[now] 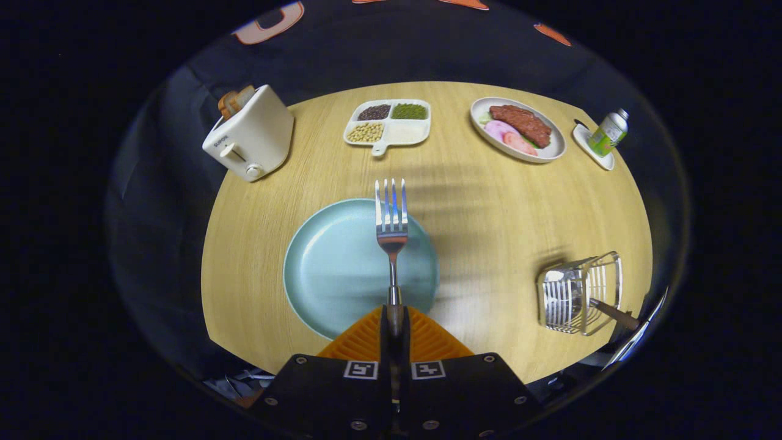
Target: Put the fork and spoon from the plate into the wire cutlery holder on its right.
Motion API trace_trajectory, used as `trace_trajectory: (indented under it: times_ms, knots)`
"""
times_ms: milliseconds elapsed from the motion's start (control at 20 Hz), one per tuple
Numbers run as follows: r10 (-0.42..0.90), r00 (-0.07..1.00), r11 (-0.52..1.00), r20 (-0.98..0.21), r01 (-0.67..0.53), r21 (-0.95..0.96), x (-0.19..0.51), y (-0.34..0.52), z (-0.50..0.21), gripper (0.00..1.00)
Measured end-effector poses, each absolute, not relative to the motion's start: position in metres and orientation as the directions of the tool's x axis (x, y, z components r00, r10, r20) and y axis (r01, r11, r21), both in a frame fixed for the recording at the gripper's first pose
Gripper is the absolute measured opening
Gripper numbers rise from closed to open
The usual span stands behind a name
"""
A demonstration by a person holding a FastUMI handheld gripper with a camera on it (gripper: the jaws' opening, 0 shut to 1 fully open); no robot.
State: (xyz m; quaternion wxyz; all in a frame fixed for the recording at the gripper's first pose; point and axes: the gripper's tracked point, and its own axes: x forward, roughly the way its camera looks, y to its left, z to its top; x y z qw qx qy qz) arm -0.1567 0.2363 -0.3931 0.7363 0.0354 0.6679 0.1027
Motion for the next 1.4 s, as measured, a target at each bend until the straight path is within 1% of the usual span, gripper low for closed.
trace_trajectory:
  times_ms: [200, 400, 550, 950, 1100, 1250, 1400]
  knots:
    - [0.158, 0.125, 0.987, -0.979, -0.028, 0.156, -0.159, 0.169, -0.373, 0.06]
    - [0.097, 0.108, 0.995, -0.989, 0.020, 0.099, -0.176, 0.100, -0.369, 0.05]
    - [0.071, 0.081, 0.997, -0.994, 0.026, 0.073, -0.192, 0.061, -0.370, 0.05]
    - [0.110, -0.031, 0.993, -0.993, -0.037, 0.111, -0.212, 0.043, -0.381, 0.06]
    - [0.107, -0.045, 0.991, -0.993, -0.077, 0.110, -0.214, 0.038, -0.385, 0.06]
    - [0.137, -0.053, 0.987, -0.989, -0.076, 0.141, -0.211, 0.036, -0.384, 0.07]
    - [0.162, -0.035, 0.982, -0.986, -0.097, 0.165, -0.201, 0.032, -0.382, 0.12]
